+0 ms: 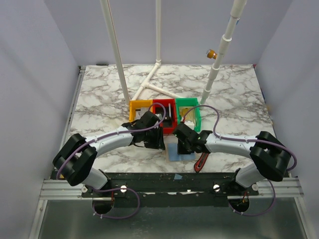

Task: Take the credit cards out of the card holder
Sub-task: Close the card holder at the center of the board.

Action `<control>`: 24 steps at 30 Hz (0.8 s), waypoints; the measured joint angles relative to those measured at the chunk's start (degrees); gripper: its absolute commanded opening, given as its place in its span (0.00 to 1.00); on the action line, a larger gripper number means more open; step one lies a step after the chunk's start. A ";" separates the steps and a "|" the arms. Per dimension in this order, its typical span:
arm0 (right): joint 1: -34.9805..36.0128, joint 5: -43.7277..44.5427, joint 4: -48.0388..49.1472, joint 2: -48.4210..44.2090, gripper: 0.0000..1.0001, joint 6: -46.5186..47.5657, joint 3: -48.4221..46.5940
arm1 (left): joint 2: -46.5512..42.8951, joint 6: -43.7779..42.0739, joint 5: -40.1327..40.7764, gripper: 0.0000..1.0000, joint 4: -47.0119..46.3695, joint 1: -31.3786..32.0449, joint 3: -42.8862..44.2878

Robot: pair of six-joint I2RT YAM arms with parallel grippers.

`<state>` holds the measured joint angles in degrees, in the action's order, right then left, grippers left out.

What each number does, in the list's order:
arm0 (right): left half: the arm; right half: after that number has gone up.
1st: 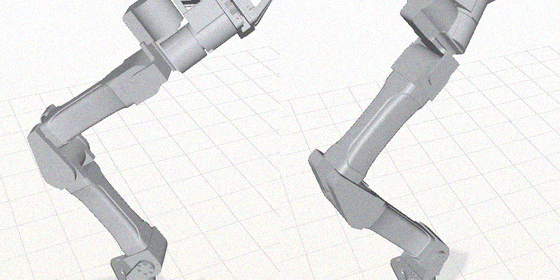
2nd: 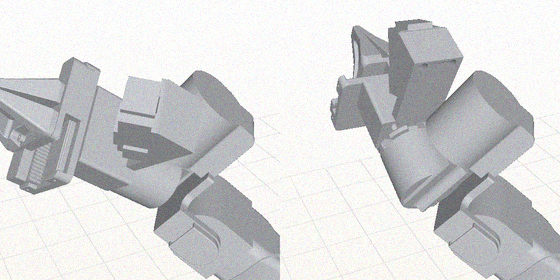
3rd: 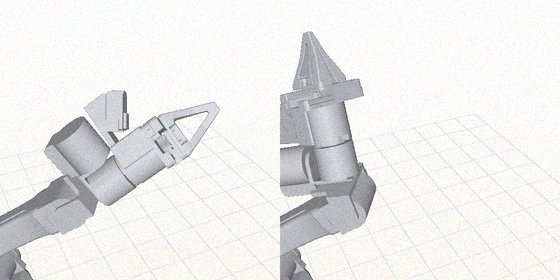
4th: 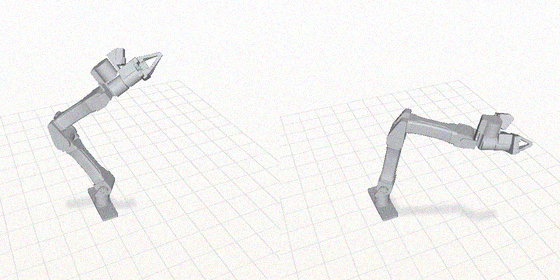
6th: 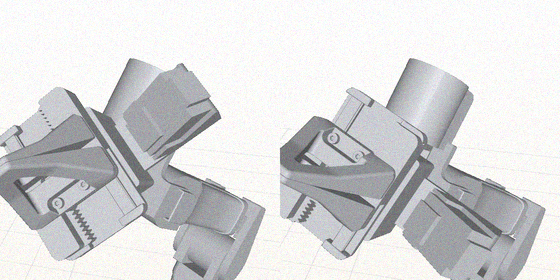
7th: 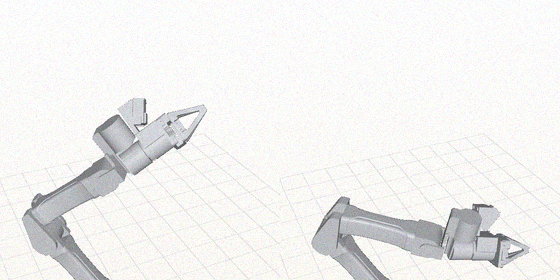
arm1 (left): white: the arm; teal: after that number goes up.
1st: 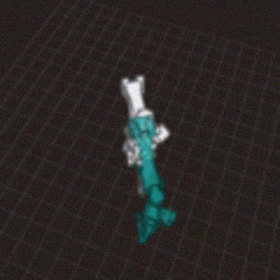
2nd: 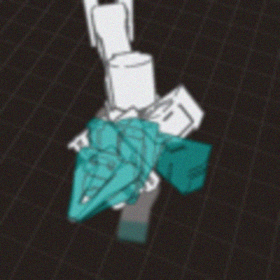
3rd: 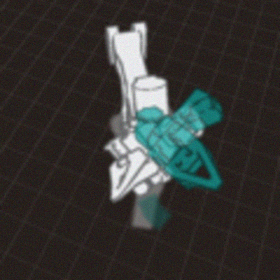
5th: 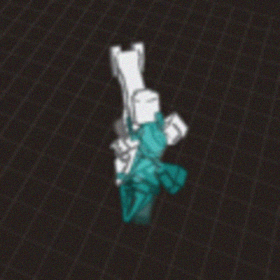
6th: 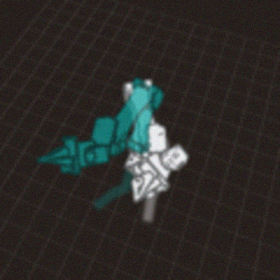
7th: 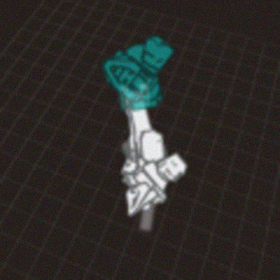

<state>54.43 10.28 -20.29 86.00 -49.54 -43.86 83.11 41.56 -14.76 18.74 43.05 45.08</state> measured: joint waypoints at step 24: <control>-6.43 2.08 -3.98 -14.01 0.61 0.28 1.53 | 0.92 0.07 -0.57 0.42 -1.11 0.92 0.02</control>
<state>48.01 12.36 -24.27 71.99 -49.25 -42.33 84.03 41.63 -15.33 17.63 43.97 45.10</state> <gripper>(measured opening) 0.569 0.423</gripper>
